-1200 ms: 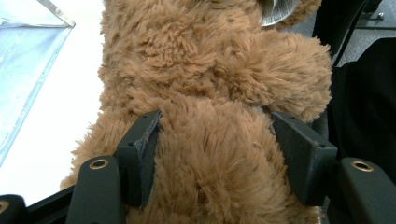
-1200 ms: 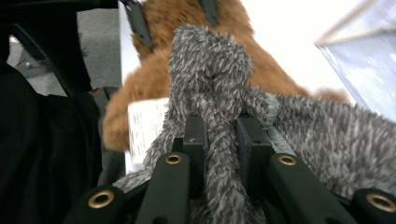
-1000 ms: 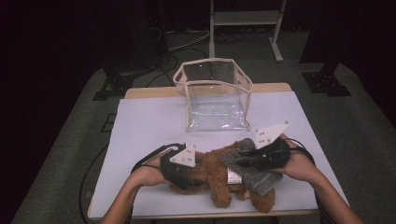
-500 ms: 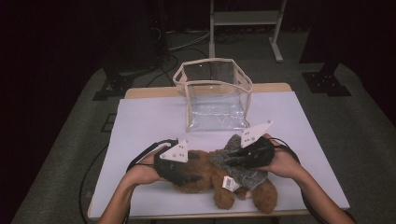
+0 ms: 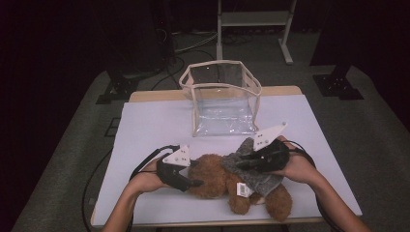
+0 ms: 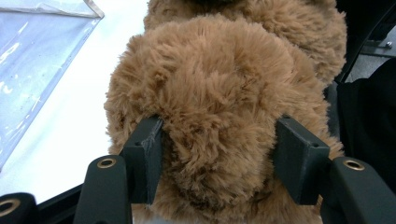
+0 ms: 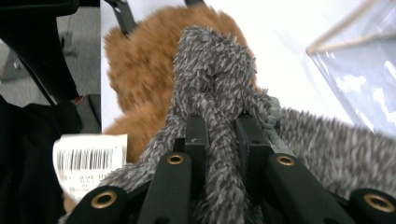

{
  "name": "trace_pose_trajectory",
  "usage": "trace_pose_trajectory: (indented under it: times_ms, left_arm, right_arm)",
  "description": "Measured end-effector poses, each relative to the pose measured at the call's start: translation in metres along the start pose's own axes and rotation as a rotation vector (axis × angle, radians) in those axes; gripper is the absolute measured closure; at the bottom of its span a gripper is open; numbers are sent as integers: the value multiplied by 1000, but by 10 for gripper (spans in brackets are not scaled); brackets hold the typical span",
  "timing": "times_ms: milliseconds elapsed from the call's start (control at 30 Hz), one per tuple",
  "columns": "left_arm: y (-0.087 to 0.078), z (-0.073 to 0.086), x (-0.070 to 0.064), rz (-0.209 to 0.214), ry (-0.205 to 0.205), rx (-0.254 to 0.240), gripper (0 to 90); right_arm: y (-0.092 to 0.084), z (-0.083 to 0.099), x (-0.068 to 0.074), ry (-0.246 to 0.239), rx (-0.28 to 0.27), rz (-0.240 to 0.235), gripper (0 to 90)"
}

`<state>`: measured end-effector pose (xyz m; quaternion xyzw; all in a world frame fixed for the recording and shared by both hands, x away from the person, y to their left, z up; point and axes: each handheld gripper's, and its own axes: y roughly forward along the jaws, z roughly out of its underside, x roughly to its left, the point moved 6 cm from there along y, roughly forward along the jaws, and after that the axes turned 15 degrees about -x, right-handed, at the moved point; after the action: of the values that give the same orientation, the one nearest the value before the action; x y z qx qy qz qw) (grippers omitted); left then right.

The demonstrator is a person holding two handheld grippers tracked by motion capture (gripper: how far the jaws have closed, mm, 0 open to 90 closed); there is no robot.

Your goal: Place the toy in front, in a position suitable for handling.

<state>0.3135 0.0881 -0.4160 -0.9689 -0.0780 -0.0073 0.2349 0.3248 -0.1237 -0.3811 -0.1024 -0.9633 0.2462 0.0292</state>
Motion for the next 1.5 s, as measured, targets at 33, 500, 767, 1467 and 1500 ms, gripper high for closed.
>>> trace_pose_trajectory:
  times_ms: [33,500,767,1467,1500]
  left_arm:
    - [1,0,-1,2,5,5,397]
    - [-3,2,0,-10,2,5,378]
    - [-6,-15,0,-17,5,-81,353]
    - [6,4,-5,-13,13,-13,371]
    - [7,4,-5,-13,11,-10,371]
  right_arm:
    - [6,-5,2,-17,6,-15,767]
    - [-4,-1,-15,12,36,18,764]
    - [-19,18,-12,66,-12,26,765]
    - [28,-15,3,-57,55,-24,764]
    - [20,-12,-2,-52,47,-10,763]
